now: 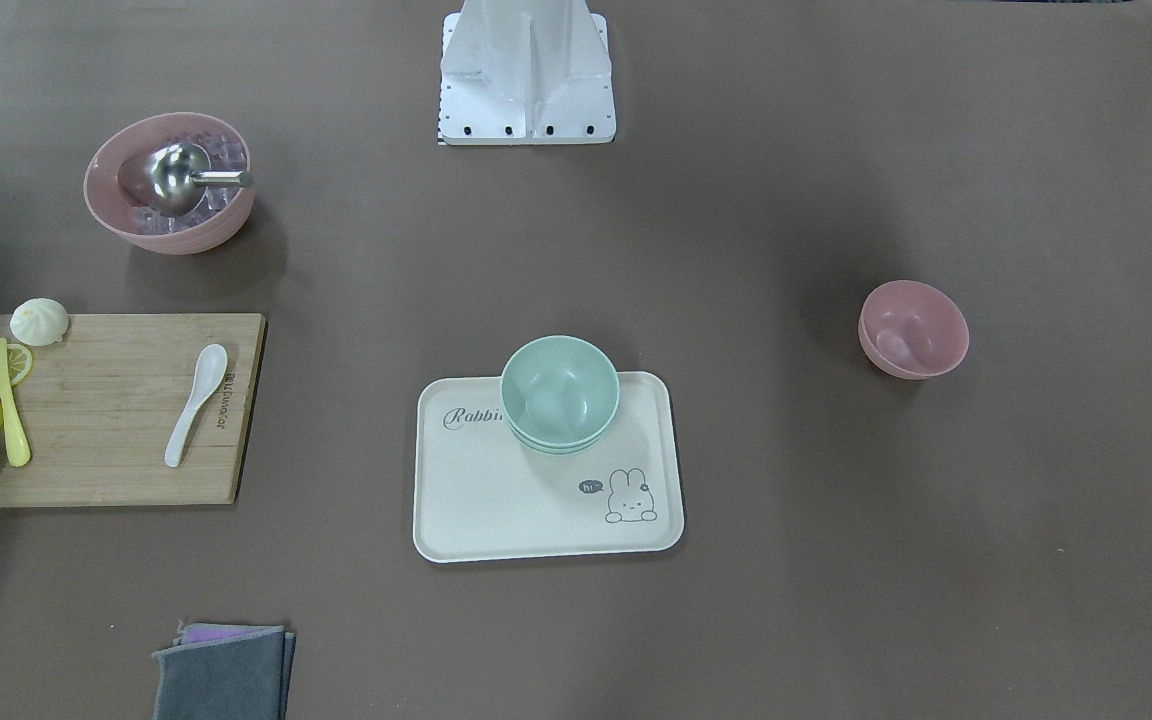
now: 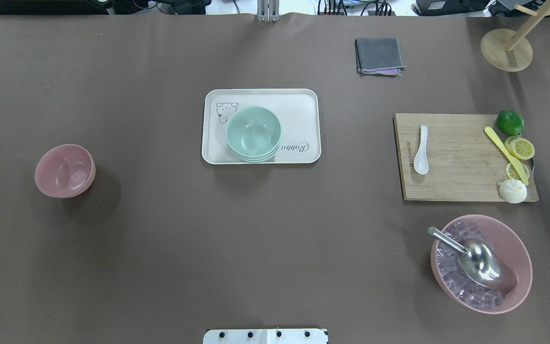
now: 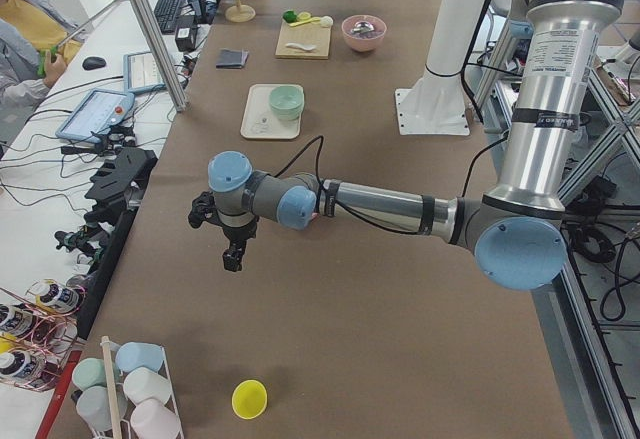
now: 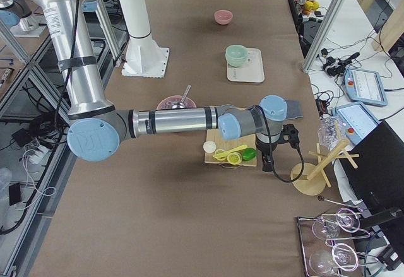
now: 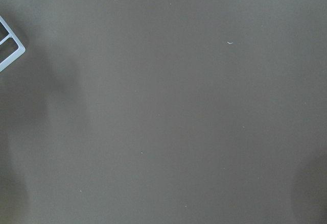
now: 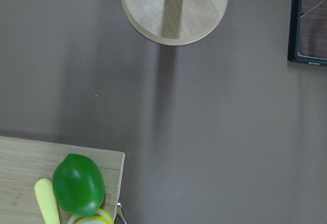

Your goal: Stack pink bowl on green and place spoon

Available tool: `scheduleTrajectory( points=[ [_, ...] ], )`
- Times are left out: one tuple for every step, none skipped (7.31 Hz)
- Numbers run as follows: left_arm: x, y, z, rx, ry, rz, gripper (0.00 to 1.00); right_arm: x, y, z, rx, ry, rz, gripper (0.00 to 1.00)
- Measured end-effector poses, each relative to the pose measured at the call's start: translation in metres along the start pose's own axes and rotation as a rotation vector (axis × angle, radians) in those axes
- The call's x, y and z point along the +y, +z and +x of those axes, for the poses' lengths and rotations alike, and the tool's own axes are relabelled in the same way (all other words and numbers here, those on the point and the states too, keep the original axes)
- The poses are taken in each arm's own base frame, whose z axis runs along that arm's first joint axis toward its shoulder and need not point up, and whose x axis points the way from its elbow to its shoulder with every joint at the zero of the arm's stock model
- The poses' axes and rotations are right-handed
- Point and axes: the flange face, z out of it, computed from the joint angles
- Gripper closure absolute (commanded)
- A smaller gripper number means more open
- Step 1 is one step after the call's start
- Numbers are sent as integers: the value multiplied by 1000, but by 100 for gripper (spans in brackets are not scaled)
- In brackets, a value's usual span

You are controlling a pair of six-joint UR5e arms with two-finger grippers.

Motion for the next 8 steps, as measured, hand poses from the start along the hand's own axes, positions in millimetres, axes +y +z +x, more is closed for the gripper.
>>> scheduleTrajectory(
  points=[
    [3,-3,3,1,0,3,2,1,1,1,-1,2,-1,0],
    [8,-6,5,4,2,6,2,1,0,0,-3,3,-1,0],
    [12,-8,7,3,3,7,2,1,0,0,-4,3,-1,0],
    [15,-8,7,1,4,8,2,0,0,0,-5,3,0,0],
    [17,-6,5,0,0,5,2,0,0,1,-7,6,-4,0],
    [18,-3,2,1,-22,0,3,1,-1,1,-8,14,-14,0],
    [18,-2,2,4,-58,-3,3,2,-1,0,-9,23,-26,0],
    [18,-2,3,7,-79,-1,3,4,-1,1,-10,30,-34,0]
  ],
)
